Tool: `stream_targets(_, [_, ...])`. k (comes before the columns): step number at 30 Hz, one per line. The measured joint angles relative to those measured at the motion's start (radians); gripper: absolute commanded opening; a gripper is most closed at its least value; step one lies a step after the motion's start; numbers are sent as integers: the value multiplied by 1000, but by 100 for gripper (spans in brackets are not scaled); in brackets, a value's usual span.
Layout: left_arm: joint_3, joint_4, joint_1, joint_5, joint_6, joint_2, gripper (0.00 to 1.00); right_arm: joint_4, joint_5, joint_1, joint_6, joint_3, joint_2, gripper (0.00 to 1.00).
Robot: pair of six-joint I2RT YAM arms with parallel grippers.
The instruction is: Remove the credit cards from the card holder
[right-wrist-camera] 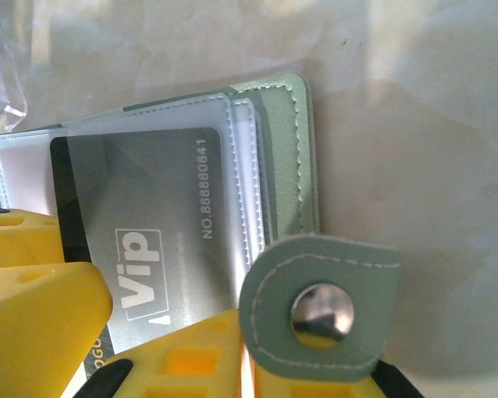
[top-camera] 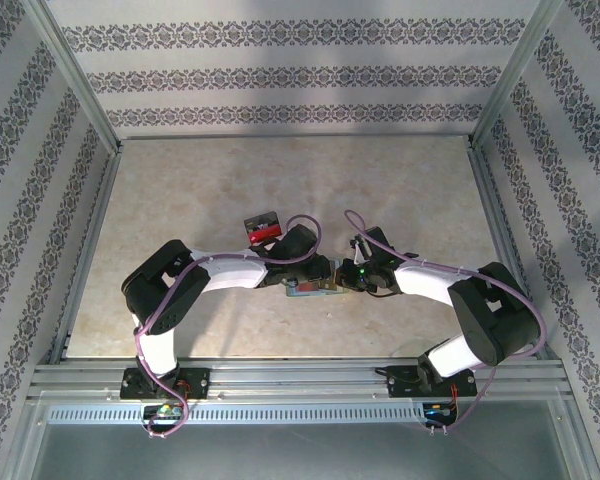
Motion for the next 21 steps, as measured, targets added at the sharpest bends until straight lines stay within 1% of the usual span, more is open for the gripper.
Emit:
stream_targets(3, [-12,16,0,-2,-3,0,27,0,0,0,0,0,0,12])
stream_targets(4, [-18,25,0,-3,-6,0,24,0,0,0,0,0,0,12])
stream_targets(7, [-40,54,5,-4,-14,-4,22,0,0,0,0,0,0,12])
stream_targets(21, [-108,132,14,31,-32,-31,15,0,3,0,0,0,0,12])
